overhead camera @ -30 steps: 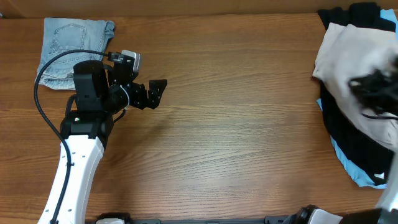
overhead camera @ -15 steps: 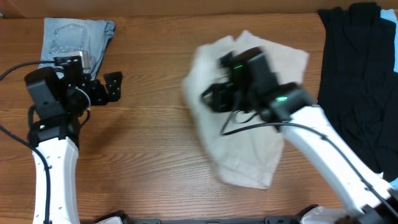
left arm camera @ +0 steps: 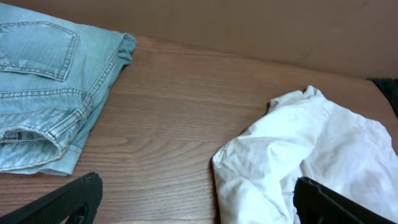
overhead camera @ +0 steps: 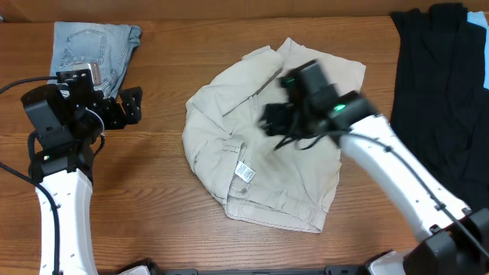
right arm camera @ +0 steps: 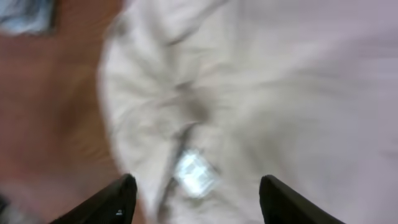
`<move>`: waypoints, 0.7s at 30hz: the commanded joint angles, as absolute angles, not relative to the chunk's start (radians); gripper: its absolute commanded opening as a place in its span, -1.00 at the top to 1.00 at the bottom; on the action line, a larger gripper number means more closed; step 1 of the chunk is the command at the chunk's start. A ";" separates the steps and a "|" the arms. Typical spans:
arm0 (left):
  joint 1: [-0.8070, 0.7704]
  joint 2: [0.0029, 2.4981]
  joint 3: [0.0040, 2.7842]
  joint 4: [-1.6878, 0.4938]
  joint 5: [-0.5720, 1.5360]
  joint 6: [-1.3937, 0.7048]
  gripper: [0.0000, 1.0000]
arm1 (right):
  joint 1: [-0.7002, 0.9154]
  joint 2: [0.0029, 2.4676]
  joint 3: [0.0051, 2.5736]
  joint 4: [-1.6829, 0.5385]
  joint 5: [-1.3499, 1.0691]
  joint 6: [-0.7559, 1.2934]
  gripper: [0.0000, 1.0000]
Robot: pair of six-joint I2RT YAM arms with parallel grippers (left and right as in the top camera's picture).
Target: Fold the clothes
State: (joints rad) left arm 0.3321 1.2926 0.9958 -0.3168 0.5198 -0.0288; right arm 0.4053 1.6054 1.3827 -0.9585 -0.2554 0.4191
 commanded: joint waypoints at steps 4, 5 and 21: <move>0.093 1.352 1.019 -0.266 0.442 0.079 -1.00 | 0.184 1.585 1.378 -1.018 -0.165 0.416 -0.39; 0.048 1.377 1.021 -0.246 0.411 0.084 -1.00 | 0.172 1.585 1.378 -1.021 -0.165 0.416 -0.40; -0.187 2.088 1.703 -0.387 0.285 0.279 -1.00 | 0.144 1.585 1.378 -1.054 -0.146 0.385 -0.61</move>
